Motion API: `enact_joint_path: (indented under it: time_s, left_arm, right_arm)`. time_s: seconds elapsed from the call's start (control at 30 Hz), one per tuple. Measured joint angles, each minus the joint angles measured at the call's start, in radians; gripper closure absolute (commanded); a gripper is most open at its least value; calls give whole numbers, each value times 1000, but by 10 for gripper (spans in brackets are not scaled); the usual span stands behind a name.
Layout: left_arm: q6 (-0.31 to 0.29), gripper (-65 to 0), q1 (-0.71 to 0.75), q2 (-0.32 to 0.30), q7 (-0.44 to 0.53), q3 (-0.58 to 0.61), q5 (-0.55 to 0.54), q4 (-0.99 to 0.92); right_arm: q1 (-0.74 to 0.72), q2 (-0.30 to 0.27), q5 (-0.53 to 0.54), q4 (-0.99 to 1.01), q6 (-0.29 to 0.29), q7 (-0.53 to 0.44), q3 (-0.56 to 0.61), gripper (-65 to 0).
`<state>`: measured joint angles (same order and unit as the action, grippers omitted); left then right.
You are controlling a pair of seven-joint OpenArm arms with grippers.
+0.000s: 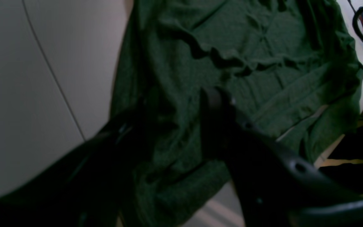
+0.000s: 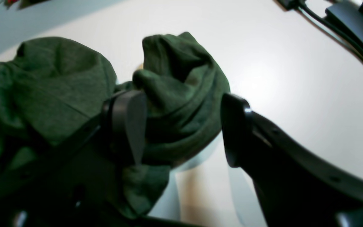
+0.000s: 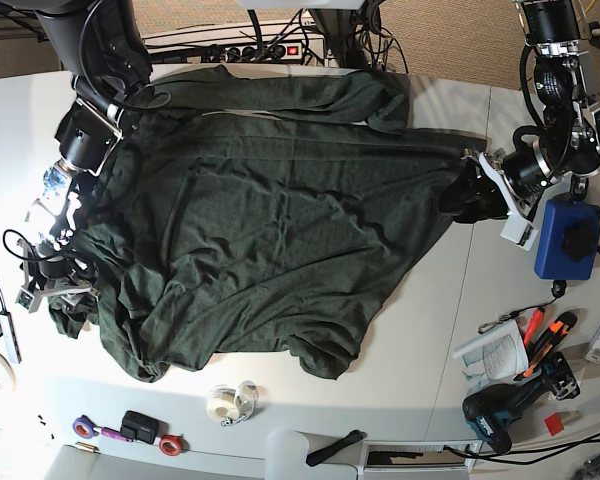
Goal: Layout the t-shirt on the table in an organized manner, then fold the t-shirt properly
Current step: 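Pull the shirt side with the right gripper outward to widen it, then extend the right gripper along the shirt side toward the hem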
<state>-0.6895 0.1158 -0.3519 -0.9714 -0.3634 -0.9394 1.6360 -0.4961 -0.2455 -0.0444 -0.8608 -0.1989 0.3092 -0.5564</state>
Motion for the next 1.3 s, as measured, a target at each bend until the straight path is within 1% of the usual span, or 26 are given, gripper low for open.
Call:
enact_joint_path:
  time_s: [0.13,0.23,0.33,0.4,0.47,0.57,0.7,0.73,0.87,1.03,1.13,1.17,1.23,1.3]
  left_arm:
    - [0,-232,0,0,0,0,0,0]
    - [0,-232,0,0,0,0,0,0]
    - [0,-232,0,0,0,0,-1,0]
    - [0,-232,0,0,0,0,0,0]
    - [0,-232,0,0,0,0,0,0]
    - [0,-232,0,0,0,0,0,0]
    - [0,-232,0,0,0,0,-1,0]
    - [0,-232,0,0,0,0,0,0]
    - [0,-232,0,0,0,0,0,0]
    - [0,-232,0,0,0,0,0,0]
    - [0,-232,0,0,0,0,0,0]
    - [0,-232,0,0,0,0,0,0]
    - [0,-232,0,0,0,0,0,0]
    - [0,-232,0,0,0,0,-2,0]
  right_arm:
    - [0,0,-3,0,1,-8,0,-366]
    - [-5,-3,-10,20,22,-25,0,-366]
    - [-22,-7,-10,107,37,-68,0,-366]
    - [-24,-6,-10,155,42,-122,0,-364]
    - [-24,-5,-11,171,42,-158,0,-342]
    - [-28,-4,-10,171,42,-191,0,-225]
    - [-55,-6,-10,169,37,-190,0,-35]
    - [-67,-6,-10,169,37,-188,0,0]
    - [-109,-6,-11,166,37,-178,0,0]
    - [-113,-6,-11,165,38,-166,0,0]
    - [-117,-6,-6,165,35,-187,0,0]
    - [-125,-6,21,166,23,-195,-1,0]
    - [-161,-6,47,167,-30,-213,-2,0]
    - [-227,-2,45,167,-85,-233,-1,0]
